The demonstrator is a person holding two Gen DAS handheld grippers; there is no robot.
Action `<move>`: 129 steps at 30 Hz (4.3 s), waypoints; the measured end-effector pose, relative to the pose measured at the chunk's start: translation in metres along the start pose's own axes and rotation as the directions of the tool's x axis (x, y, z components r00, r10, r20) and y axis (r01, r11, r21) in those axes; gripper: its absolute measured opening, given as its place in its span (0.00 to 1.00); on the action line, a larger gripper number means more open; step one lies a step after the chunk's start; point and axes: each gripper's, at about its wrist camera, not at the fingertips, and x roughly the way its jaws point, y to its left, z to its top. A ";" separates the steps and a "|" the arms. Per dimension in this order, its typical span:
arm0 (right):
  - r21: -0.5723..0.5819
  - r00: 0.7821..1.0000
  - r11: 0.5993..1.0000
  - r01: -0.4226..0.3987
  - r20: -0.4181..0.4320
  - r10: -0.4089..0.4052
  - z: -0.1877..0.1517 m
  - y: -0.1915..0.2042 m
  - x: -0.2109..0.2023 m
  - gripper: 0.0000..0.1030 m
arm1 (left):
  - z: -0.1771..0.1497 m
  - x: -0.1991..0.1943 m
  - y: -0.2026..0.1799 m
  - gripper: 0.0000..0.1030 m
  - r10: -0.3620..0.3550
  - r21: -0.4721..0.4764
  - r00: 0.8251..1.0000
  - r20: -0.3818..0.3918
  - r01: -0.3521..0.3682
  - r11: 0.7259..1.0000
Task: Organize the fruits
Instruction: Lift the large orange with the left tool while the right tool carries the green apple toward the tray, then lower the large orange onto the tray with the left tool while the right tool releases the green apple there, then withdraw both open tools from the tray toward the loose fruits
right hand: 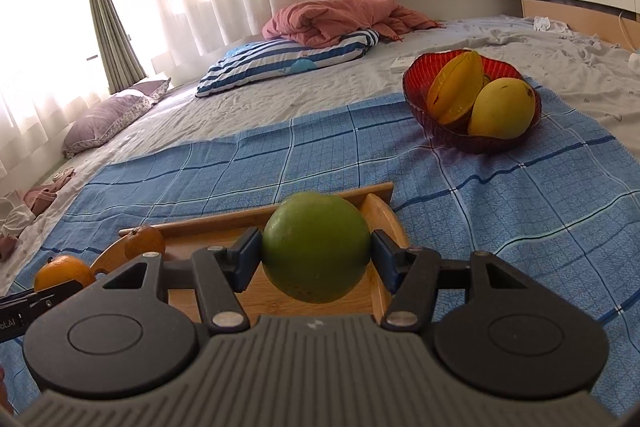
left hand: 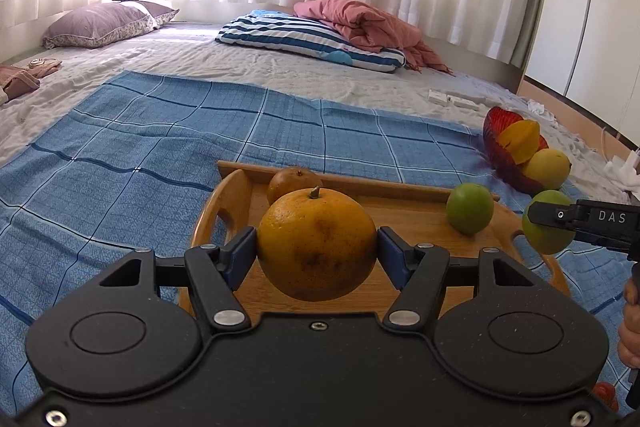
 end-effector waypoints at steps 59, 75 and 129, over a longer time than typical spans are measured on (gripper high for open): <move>-0.114 0.992 0.993 0.012 -0.121 -0.026 -0.014 0.023 0.071 0.61 | -0.002 0.072 0.001 0.62 0.066 0.012 0.996 -0.062 -0.065 0.998; -0.128 0.988 0.992 -0.005 -0.152 -0.015 -0.019 0.026 0.068 0.76 | -0.006 0.071 -0.001 0.69 0.062 0.039 0.997 -0.055 -0.060 0.997; -0.255 0.997 0.964 -0.070 0.003 0.073 -0.063 0.036 -0.058 0.95 | -0.069 -0.070 -0.015 0.94 -0.029 0.110 0.998 0.059 0.022 0.994</move>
